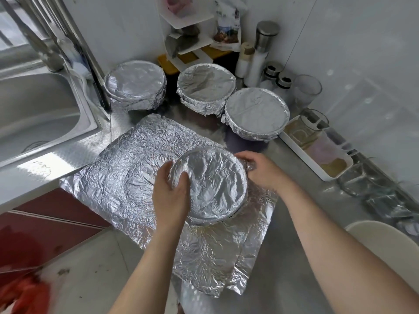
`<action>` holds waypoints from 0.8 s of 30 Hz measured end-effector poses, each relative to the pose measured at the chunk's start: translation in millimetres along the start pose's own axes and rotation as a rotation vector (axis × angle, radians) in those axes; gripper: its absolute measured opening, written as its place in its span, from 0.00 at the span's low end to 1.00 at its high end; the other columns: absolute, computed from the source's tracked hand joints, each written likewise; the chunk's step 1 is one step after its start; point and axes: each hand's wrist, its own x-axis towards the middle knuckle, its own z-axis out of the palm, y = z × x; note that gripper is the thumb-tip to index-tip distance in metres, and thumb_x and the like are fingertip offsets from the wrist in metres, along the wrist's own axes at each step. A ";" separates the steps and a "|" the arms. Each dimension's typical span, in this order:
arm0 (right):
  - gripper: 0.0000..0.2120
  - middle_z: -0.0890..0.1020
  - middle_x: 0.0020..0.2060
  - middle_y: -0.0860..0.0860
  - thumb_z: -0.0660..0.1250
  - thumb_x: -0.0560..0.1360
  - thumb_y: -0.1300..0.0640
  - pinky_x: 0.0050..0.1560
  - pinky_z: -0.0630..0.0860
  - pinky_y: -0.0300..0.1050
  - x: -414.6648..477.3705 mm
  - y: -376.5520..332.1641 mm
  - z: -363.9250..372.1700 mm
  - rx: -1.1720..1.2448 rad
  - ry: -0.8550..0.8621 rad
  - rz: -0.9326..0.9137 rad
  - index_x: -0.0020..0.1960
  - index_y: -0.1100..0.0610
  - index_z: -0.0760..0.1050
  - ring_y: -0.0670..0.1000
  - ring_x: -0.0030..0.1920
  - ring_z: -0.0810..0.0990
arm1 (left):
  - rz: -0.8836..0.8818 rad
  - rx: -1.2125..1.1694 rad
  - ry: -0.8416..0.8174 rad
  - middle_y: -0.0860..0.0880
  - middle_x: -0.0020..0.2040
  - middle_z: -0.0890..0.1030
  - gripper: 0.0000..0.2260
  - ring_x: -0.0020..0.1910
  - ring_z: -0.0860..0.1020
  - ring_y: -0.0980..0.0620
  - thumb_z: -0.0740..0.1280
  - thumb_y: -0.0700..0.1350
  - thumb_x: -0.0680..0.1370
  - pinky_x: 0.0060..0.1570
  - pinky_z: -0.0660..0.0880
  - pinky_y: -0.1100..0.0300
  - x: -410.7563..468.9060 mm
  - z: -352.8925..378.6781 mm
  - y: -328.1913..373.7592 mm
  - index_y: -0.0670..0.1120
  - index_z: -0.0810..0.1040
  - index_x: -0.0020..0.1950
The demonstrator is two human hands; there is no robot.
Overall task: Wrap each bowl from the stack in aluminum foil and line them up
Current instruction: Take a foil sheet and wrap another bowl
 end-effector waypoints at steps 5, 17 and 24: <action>0.17 0.82 0.58 0.49 0.61 0.78 0.65 0.58 0.72 0.38 -5.9 1.5 15.5 0.227 0.164 0.038 0.61 0.52 0.80 0.48 0.60 0.77 | -0.001 0.012 0.036 0.50 0.68 0.75 0.18 0.66 0.73 0.45 0.64 0.49 0.79 0.65 0.71 0.42 -3.4 4.9 -0.5 0.55 0.70 0.69; 0.18 0.75 0.66 0.45 0.61 0.81 0.50 0.68 0.68 0.39 -29.4 1.5 52.9 0.768 0.369 0.130 0.69 0.53 0.73 0.42 0.65 0.73 | -0.025 -0.046 0.106 0.51 0.66 0.76 0.16 0.66 0.72 0.52 0.65 0.43 0.80 0.63 0.66 0.59 -4.8 11.9 0.4 0.49 0.73 0.68; 0.09 0.84 0.49 0.52 0.64 0.80 0.54 0.55 0.76 0.39 -34.1 -18.5 58.6 0.801 0.542 0.175 0.52 0.57 0.81 0.45 0.54 0.79 | -0.029 -0.035 0.132 0.51 0.66 0.75 0.16 0.65 0.71 0.53 0.64 0.43 0.80 0.64 0.66 0.59 -6.3 13.9 0.7 0.48 0.73 0.69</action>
